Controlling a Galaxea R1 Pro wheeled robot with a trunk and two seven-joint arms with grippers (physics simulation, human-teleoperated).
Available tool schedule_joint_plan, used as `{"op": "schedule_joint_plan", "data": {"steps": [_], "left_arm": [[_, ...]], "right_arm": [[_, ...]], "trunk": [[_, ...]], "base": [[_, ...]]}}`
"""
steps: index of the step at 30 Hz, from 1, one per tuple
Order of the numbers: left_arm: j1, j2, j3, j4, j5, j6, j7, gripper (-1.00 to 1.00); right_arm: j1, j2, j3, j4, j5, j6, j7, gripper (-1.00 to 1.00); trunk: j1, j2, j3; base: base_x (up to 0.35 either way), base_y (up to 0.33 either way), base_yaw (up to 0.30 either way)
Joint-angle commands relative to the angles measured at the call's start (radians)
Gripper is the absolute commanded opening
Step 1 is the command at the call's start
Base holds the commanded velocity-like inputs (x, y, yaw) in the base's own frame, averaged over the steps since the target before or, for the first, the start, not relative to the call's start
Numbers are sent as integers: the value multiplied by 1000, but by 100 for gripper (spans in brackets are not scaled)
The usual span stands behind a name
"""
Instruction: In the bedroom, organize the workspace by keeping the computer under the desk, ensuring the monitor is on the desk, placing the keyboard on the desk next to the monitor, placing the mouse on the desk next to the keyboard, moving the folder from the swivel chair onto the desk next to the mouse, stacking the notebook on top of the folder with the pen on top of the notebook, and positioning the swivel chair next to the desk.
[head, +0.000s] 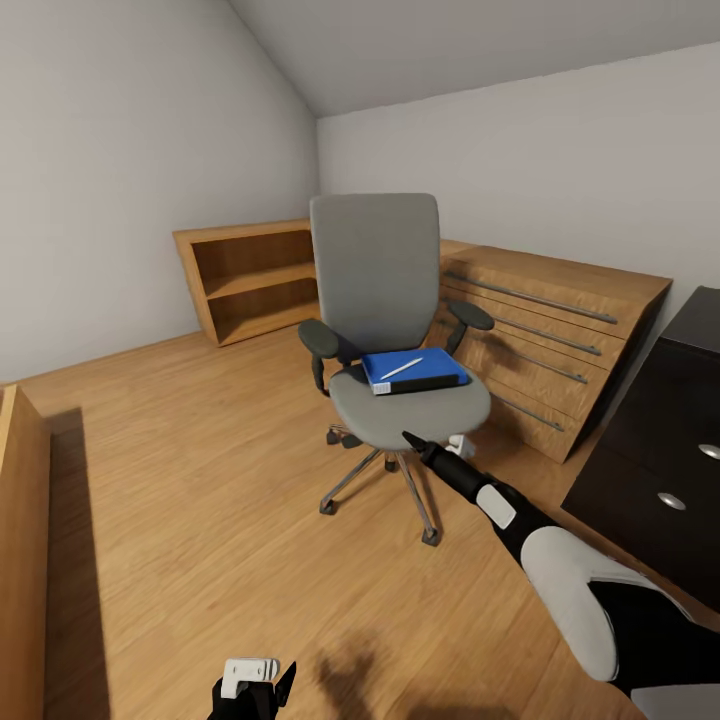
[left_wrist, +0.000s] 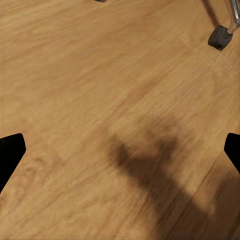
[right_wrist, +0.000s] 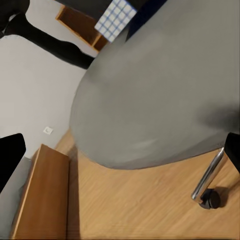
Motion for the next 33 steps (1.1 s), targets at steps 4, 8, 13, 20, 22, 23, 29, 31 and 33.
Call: {"op": "schedule_joint_plan", "data": {"steps": [4,8,13,20,22,23,29,31,33], "left_arm": [[0,-1,4,1,7,0,-9,100],[0,-1,4,1,7,0,-9,100],[0,-1,4,1,7,0,-8,100],[0,-1,4,1,7,0,-8,100],[0,-1,4,1,7,0,-8,100],[0,-1,4,1,7,0,-8,100],[0,-1,4,1,7,0,-7,100],[0,-1,4,1,7,0,-7,100],[-1,-1,4,1,7,0,-7,100]], "right_arm": [[0,20,-8,2,49,-4,-7,100],[0,31,-8,6,62,-8,-28,100],[0,40,-8,9,68,-14,-66,100],[0,44,-11,42,63,-24,-163,100],[0,45,-12,46,62,-25,-200,100],[0,45,-12,47,61,-25,-210,100],[0,49,-11,49,60,-25,-255,100],[0,54,-12,50,60,-26,-263,100],[0,57,-13,49,60,-26,-266,100]], "trunk": [[0,0,-1],[0,0,-1],[0,0,-1],[0,0,-1],[0,0,-1],[0,0,-1],[0,0,-1],[0,0,-1],[0,0,-1]], "base": [[0,0,0],[0,0,0],[0,0,0],[0,0,0],[0,0,0],[0,0,0],[0,0,0],[0,0,0],[0,0,0]]}}
